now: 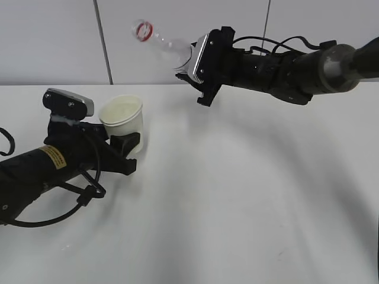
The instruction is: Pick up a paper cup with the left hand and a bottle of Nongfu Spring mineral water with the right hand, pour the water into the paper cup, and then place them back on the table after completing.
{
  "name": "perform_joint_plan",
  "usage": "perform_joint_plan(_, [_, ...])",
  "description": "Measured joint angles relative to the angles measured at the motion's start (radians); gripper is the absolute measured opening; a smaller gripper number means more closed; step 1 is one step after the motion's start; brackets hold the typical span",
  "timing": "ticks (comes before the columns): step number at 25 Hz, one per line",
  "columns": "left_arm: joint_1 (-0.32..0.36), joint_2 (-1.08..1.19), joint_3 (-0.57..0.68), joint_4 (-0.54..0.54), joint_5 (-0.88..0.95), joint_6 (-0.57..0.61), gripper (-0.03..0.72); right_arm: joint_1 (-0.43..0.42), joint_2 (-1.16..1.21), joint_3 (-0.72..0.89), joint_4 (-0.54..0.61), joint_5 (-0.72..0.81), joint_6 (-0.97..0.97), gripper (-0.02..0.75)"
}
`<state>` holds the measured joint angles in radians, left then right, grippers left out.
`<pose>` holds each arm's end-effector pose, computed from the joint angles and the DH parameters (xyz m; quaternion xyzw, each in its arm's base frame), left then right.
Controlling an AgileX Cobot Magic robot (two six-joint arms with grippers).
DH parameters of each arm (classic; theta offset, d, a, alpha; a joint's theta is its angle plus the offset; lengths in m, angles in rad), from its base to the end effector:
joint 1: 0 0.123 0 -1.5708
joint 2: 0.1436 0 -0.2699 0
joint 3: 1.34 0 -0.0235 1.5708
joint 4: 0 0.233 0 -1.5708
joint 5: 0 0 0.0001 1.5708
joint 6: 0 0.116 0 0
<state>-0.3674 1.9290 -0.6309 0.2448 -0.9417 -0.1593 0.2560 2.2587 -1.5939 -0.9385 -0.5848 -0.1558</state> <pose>0.3120 -0.1444 0.1179 0.1983 0.7732 -0.1903 0.5714 0.4795 0.1788 0.1761 -0.5619 0.5246 -0.0599 0.6367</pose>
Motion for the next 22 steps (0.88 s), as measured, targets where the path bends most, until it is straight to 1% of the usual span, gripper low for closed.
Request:
perform_joint_plan(6, [0.000,0.000,0.000,-0.030,-0.001,0.013,0.354,0.000,0.000,0.000,-0.013,0.002,0.498,0.477])
perform_joint_plan(9, [0.000,0.017,0.000,-0.040,-0.017,0.015,0.354,0.000,0.000,0.000,-0.073,-0.006,0.639,0.477])
perform_joint_plan(11, [0.000,0.035,0.000,-0.041,-0.041,0.015,0.354,0.000,0.000,0.025,-0.066,-0.063,0.684,0.477])
perform_joint_plan(16, [0.000,0.064,0.000,-0.041,-0.073,0.015,0.354,-0.027,0.000,0.151,0.031,-0.224,0.703,0.476])
perform_joint_plan(19, [0.000,0.064,0.000,-0.042,-0.084,0.015,0.354,-0.050,0.000,0.201,0.064,-0.261,0.703,0.476])
perform_joint_plan(22, [0.000,0.074,0.000,-0.043,-0.106,0.015,0.354,-0.060,0.000,0.238,0.095,-0.264,0.662,0.476])
